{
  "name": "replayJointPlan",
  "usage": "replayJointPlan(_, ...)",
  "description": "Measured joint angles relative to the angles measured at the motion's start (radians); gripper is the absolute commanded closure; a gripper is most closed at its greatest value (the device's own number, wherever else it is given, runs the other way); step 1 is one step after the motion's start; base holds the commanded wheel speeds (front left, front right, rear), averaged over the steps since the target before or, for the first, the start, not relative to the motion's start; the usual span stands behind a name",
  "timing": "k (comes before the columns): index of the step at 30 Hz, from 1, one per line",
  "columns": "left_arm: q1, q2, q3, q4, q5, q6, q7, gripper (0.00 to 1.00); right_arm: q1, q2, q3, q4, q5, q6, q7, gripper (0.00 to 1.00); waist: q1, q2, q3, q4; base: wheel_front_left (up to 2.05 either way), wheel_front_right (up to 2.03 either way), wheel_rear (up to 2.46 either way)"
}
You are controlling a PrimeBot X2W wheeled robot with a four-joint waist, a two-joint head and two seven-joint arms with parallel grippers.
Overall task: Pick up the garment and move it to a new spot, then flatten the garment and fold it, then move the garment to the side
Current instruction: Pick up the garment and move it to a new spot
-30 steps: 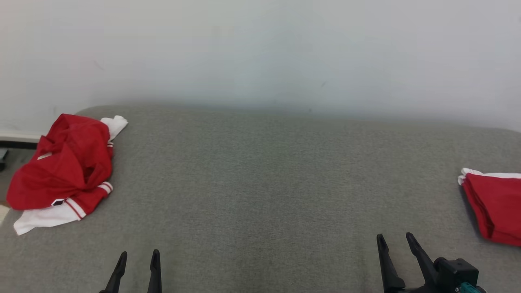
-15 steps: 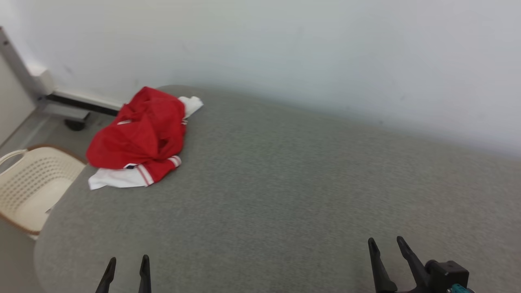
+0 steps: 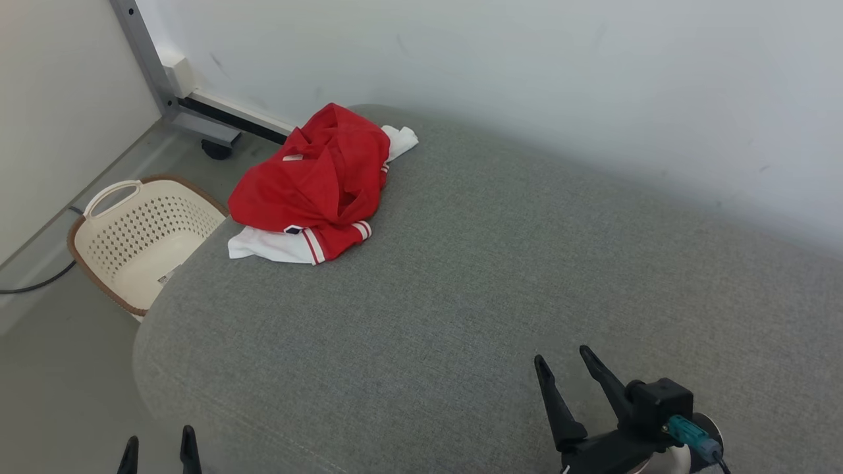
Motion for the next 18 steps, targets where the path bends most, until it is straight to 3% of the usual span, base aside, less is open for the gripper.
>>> replayJointPlan(13, 0.016, -0.013, -0.003, -0.014, -0.010, 0.013, 0.000, 0.00, -0.032, 0.000, 0.025, 0.024, -0.012, 0.000, -0.003, 0.00, 0.0000, 0.0001, 0.029, 0.011, -0.02, -0.02, -0.02)
replayJointPlan(18, -0.098, -0.015, -0.044, 0.079, -0.009, 0.004, 0.000, 0.00, -0.030, -0.003, 0.022, 0.003, -0.029, 0.000, 0.013, 0.00, 0.0000, 0.0001, 0.046, 0.007, 0.00, 0.00, 0.00)
